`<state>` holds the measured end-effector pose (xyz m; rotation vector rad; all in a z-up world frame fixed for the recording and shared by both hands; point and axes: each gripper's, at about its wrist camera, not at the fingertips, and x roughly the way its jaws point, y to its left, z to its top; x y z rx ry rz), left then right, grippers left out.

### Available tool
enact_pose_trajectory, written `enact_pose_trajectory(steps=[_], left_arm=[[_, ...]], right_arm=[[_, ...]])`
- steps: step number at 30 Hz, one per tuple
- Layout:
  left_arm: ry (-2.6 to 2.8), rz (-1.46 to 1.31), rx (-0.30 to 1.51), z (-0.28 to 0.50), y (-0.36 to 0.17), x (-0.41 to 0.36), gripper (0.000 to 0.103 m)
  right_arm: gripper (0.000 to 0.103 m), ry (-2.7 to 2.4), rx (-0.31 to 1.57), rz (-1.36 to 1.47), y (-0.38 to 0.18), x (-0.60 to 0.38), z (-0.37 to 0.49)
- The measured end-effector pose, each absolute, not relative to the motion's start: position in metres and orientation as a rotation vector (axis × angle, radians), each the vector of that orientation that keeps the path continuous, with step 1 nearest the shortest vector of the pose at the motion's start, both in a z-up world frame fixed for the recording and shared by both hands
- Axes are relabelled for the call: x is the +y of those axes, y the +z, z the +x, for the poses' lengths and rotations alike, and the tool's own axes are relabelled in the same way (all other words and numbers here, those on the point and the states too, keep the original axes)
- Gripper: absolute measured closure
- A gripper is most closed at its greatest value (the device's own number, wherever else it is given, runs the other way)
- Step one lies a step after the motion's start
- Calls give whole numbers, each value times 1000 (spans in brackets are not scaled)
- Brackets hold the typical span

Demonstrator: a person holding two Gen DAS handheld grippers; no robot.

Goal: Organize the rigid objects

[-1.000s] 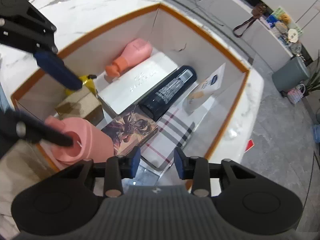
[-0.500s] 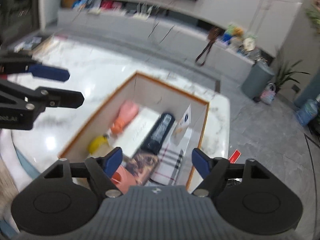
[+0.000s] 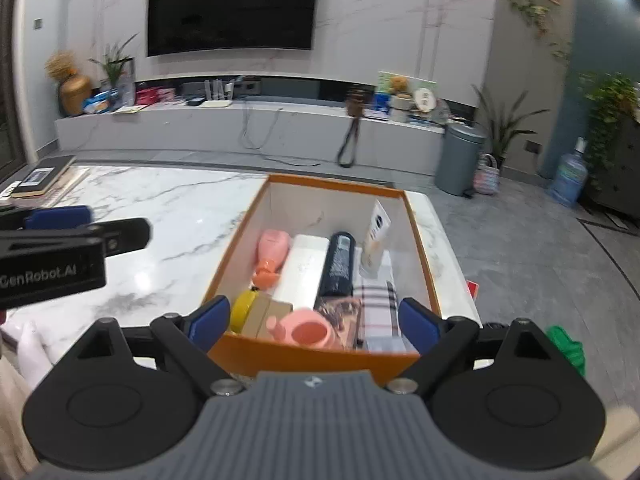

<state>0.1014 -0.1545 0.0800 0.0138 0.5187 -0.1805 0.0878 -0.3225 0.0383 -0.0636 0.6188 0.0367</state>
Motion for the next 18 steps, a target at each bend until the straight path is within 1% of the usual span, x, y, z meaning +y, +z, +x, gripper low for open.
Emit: enact_pose_trajectory(steps=[5,7,12,18], left_arm=[[-143,43,543,91,62,-147,17],[-122,44,554,93,56,-147,15],[-136,79,550,89,45,-146,14],[-134,102,592,92,27,-150,13]], right_arm=[[9,1,607,-13,19,-322,80],[8,-13,595,-13,11,-321,80],[8,-4,586,-32,-13,-321,82],[6,19,605,15,-20,-328,88]])
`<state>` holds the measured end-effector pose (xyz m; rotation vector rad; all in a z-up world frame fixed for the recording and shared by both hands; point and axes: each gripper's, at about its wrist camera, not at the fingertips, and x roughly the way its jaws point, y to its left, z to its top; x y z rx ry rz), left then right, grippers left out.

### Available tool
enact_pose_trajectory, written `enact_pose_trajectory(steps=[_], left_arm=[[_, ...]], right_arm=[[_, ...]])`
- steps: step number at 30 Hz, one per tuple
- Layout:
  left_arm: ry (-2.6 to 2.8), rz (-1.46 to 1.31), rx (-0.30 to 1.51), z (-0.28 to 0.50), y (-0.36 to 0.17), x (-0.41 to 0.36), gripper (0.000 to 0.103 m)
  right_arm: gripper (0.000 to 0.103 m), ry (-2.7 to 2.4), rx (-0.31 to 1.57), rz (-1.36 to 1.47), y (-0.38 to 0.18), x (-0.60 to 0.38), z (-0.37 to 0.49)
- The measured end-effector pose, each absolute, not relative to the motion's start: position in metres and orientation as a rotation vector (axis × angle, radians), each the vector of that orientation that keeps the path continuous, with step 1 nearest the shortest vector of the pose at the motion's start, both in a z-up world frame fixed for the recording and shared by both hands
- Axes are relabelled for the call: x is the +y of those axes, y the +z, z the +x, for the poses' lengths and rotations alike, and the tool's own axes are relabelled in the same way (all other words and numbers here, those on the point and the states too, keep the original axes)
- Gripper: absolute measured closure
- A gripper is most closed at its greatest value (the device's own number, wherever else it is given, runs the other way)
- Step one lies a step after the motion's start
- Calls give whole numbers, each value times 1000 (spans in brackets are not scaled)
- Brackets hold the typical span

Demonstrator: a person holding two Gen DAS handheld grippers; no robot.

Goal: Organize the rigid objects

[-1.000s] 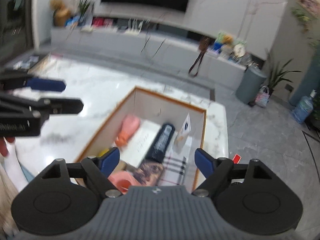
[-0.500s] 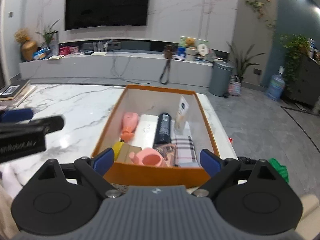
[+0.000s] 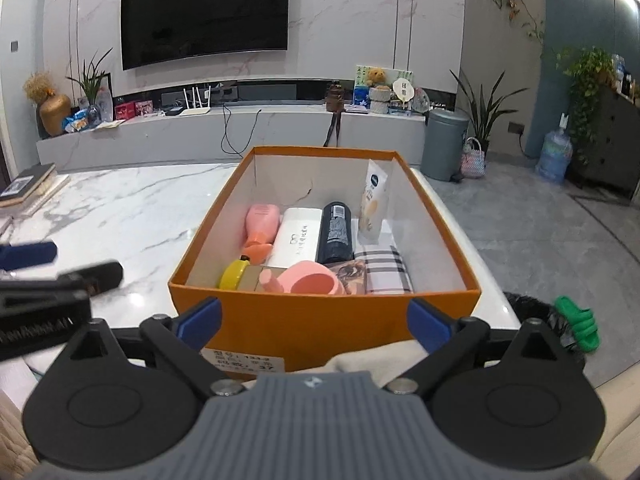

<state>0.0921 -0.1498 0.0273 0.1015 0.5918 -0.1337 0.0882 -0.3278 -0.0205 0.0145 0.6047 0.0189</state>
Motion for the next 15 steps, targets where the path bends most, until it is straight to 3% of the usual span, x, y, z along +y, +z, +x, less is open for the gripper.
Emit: enact_pose_trajectory(steps=[15], left_arm=[[-136,105,592,87,28,-150,12]], right_arm=[[5,13,609,1,-23,-326,88]])
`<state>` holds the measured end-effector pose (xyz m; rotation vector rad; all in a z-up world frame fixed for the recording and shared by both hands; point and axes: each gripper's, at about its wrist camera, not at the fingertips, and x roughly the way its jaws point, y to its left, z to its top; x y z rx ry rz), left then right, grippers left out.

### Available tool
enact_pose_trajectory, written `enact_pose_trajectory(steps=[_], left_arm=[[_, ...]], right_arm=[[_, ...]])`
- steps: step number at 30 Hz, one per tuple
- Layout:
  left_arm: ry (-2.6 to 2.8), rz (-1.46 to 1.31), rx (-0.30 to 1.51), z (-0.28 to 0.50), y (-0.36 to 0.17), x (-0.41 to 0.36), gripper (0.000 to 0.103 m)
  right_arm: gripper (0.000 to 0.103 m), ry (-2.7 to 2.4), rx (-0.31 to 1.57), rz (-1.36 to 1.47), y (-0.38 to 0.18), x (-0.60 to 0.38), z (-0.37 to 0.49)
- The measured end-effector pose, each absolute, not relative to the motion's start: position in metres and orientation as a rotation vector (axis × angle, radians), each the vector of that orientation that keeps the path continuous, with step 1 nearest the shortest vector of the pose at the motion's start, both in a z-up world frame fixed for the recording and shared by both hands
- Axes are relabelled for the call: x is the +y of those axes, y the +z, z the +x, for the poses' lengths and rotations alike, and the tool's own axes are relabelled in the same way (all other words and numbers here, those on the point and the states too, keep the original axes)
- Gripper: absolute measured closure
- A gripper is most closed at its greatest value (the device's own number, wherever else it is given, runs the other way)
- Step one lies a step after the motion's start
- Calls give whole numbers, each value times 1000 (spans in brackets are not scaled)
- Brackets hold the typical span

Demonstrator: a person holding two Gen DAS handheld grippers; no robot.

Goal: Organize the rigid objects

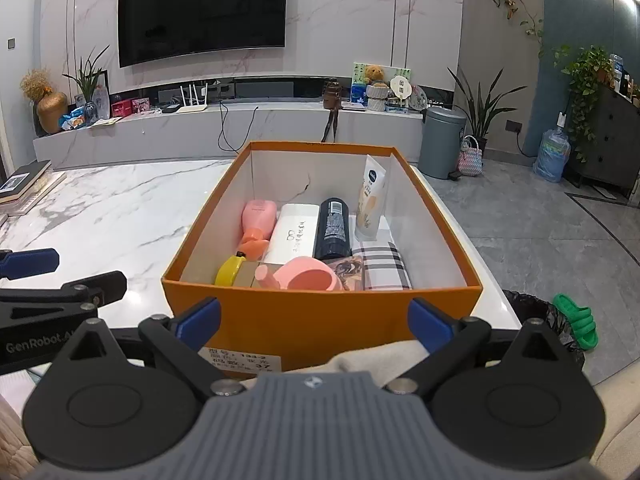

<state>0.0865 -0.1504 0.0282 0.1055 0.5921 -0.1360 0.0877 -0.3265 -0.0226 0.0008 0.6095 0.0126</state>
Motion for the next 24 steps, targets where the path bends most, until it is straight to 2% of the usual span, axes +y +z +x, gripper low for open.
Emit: enact_pose_trajectory(steps=[24], left_arm=[[-143,107,590,87,31,-151,12]], right_arm=[[5,11,610,-3,-22,-326,87]])
